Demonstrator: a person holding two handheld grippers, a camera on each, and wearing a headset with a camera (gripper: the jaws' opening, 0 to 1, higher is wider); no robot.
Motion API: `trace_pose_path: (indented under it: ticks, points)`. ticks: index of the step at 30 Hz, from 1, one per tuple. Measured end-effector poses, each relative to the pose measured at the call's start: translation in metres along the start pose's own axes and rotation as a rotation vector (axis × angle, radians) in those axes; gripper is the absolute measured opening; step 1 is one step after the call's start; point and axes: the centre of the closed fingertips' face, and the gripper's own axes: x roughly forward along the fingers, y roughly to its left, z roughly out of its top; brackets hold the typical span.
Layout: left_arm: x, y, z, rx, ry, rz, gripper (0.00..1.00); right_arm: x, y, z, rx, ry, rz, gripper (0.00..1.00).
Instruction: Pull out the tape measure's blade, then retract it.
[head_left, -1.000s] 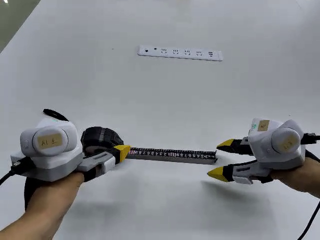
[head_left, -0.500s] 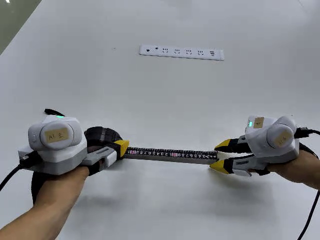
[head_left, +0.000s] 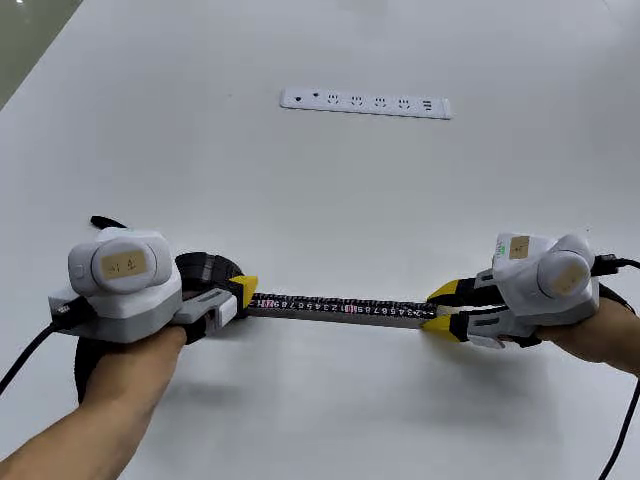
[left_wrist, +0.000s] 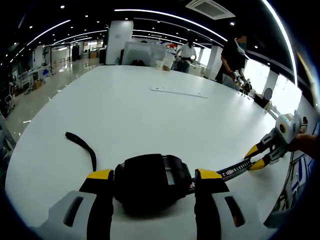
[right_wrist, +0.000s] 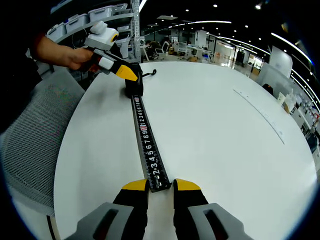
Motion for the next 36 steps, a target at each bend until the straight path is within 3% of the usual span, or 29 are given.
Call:
trace_pose_path:
  ticks: [14,25,36]
  points:
    - [0.0032,0.0013,-0.0037,0.009,0.013,0.030,0.61,-0.0018,0.0006,0.0000,-0.015,-0.003,0.003,0.12]
    - [0.0089,0.0050,-0.0098,-0.017,0.030,0.067,0.64,-0.0010,-0.0010,-0.0015,0.003,-0.009,0.007,0.10]
    - [0.0095,0.0052,-0.0098,-0.007,0.025,0.083,0.62,-0.0003,-0.0020,-0.0025,-0.006,-0.010,0.011,0.09]
